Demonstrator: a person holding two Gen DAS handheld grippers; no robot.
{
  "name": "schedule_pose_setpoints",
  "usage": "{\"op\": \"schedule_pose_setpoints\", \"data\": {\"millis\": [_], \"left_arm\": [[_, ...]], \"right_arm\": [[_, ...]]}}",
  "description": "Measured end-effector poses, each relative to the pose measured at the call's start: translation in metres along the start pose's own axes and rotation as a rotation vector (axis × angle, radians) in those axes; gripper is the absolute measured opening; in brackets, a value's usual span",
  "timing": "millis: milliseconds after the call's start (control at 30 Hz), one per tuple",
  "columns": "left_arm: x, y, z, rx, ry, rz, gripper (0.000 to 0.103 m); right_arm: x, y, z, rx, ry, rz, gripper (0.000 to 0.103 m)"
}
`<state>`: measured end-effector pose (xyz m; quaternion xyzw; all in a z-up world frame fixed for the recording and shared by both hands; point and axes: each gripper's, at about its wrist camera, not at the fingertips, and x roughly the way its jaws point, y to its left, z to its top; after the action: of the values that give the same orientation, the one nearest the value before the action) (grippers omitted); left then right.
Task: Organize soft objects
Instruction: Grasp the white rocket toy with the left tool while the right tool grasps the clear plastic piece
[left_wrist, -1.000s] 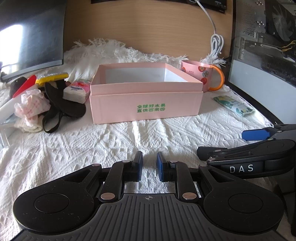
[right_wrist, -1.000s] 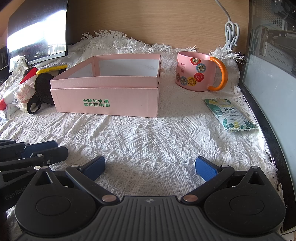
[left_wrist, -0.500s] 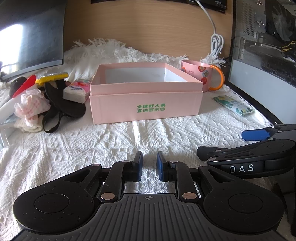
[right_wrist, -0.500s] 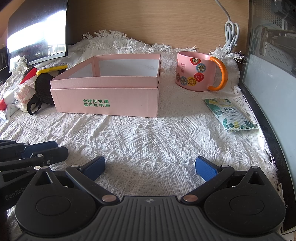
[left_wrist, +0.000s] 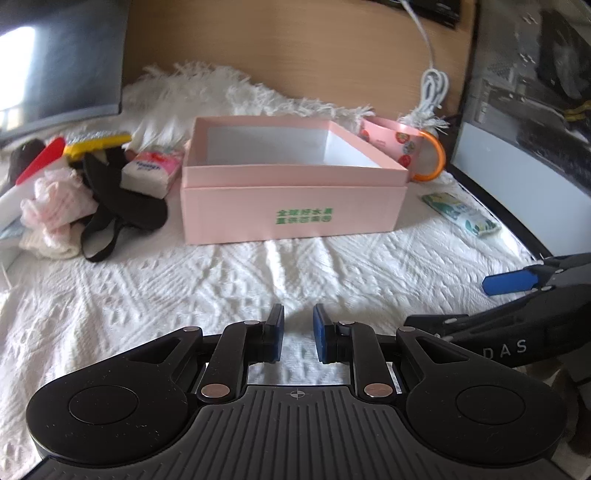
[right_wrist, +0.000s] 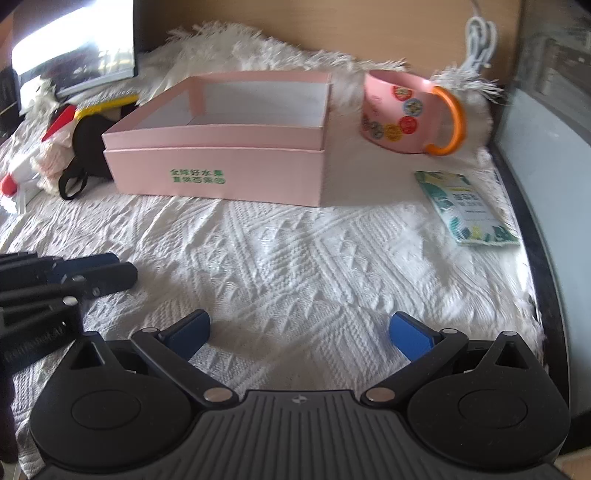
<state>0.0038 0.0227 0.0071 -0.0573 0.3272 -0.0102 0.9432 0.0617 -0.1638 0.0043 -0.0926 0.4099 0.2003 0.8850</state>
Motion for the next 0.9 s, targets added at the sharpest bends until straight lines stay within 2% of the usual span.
{"op": "schedule_pose_setpoints", "data": {"millis": [100, 267, 333, 400, 600, 700, 833, 900], "left_arm": [[-0.003, 0.013, 0.008, -0.046, 0.046, 0.037, 0.02], [-0.022, 0.05, 0.017, -0.053, 0.02, -0.058, 0.02], [-0.028, 0.068, 0.022, -0.057, 0.035, -0.094, 0.02], [-0.035, 0.089, 0.025, -0.052, 0.026, -0.099, 0.021], [-0.063, 0.166, 0.046, 0.032, -0.07, 0.073, 0.021], [-0.064, 0.21, 0.066, 0.067, -0.065, 0.123, 0.021], [-0.04, 0.256, 0.087, 0.069, 0.021, 0.113, 0.021], [-0.025, 0.268, 0.091, 0.062, 0.029, 0.081, 0.021]], "right_arm": [[-0.002, 0.003, 0.006, 0.018, 0.016, 0.0, 0.097], [-0.019, 0.038, 0.015, -0.044, -0.116, -0.025, 0.097], [-0.02, 0.057, 0.021, -0.086, -0.133, -0.006, 0.097], [-0.019, 0.077, 0.029, -0.123, -0.135, 0.037, 0.097], [-0.013, 0.133, 0.051, -0.226, -0.172, 0.109, 0.096], [-0.011, 0.158, 0.059, -0.246, -0.171, 0.154, 0.096], [0.002, 0.19, 0.068, -0.28, -0.145, 0.177, 0.096], [0.005, 0.204, 0.068, -0.294, -0.13, 0.184, 0.096]]}}
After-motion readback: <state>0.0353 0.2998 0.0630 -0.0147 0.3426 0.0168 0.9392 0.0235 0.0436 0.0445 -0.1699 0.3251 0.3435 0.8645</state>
